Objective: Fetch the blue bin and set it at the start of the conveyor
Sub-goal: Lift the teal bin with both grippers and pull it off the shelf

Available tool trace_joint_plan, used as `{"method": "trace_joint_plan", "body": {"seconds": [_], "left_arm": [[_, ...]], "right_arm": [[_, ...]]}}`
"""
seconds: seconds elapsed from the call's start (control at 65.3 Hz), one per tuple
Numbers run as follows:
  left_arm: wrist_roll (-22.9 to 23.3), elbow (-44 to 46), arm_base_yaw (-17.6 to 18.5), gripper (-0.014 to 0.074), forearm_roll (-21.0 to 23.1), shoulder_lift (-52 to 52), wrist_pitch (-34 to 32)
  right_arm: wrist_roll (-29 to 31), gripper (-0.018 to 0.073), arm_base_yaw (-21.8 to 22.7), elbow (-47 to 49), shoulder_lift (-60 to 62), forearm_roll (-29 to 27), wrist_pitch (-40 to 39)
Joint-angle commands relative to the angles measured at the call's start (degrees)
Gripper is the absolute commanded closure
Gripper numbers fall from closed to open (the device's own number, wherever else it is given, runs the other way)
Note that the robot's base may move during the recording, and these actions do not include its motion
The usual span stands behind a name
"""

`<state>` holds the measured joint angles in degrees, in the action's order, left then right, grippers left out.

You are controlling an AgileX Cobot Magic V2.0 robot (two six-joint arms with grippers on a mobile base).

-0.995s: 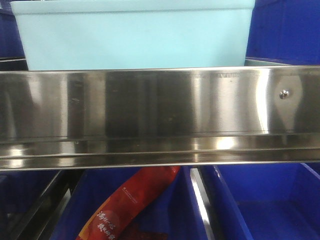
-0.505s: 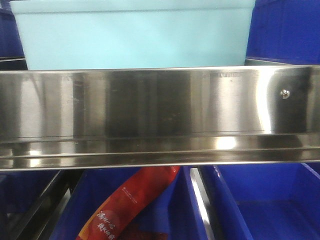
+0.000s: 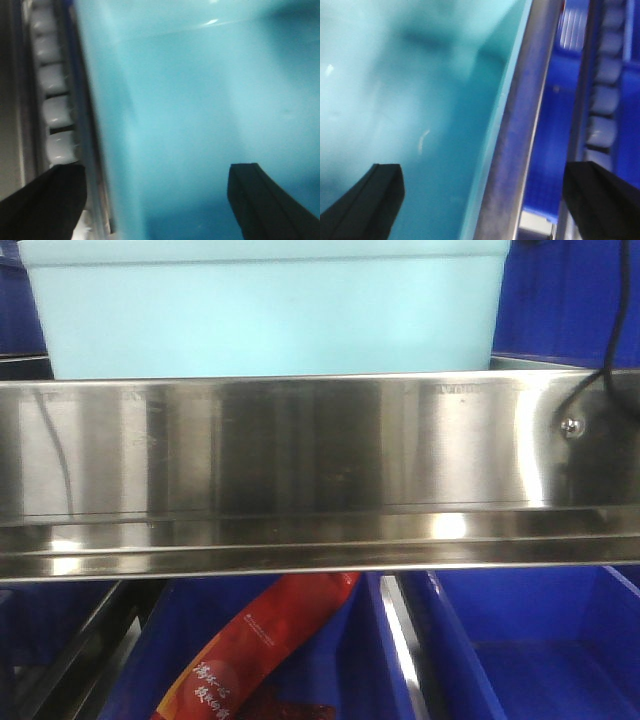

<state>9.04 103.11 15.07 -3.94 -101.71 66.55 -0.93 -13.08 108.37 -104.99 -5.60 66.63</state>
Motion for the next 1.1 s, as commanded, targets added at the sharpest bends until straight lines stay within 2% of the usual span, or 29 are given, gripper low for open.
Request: {"method": "trace_joint_plan", "body": {"seconds": [0.0, 0.153, 0.245, 0.337, 0.429, 0.475, 0.505, 0.521, 0.796, 1.087], "left_arm": [[0.6, 0.54, -1.53, 0.0123, 0.32, -1.13, 0.08], [0.6, 0.54, -2.06, 0.0123, 0.01, -3.03, 0.1], [0.6, 0.54, -2.06, 0.0174, 0.26, -3.78, 0.22], [0.6, 0.54, -2.06, 0.0313, 0.39, -4.21, 0.33], [0.6, 0.54, -2.06, 0.0525, 0.27, -4.21, 0.33], [0.6, 0.54, -2.06, 0.0613, 0.27, -4.21, 0.33], [0.6, 0.54, -2.06, 0.0702, 0.14, -4.21, 0.33], [0.6, 0.54, -2.06, 0.0706, 0.04, -4.21, 0.33], [0.49, 0.54, -2.06, 0.0707, -0.08, -1.63, 0.56], [0.49, 0.54, -1.47, 0.0707, 0.28, 10.19, 0.33]], "right_arm": [[-0.13, 0.0021, -0.05, 0.76, -1.78, 0.55, -1.21], [-0.13, 0.0034, -0.05, 0.76, -3.92, 0.55, -1.82], [-0.13, 0.0147, -0.05, 0.76, -4.41, 0.55, -1.82], [-0.13, 0.0335, -0.05, 0.76, -4.54, 0.55, -1.93], [-0.13, 0.0561, -0.05, 0.76, -4.54, 0.66, -2.03], [-0.13, 0.0636, -0.05, 0.76, -4.54, 0.66, -2.03], [-0.13, 0.0701, -0.05, 0.76, -4.54, 0.66, -2.03], [-0.13, 0.0723, -0.05, 0.76, -4.54, 0.66, -2.03], [-0.13, 0.0712, -0.05, 0.76, -2.68, 0.92, -1.24], [-0.13, 0.0712, -0.13, 0.76, 7.51, 1.02, -1.6]]}}
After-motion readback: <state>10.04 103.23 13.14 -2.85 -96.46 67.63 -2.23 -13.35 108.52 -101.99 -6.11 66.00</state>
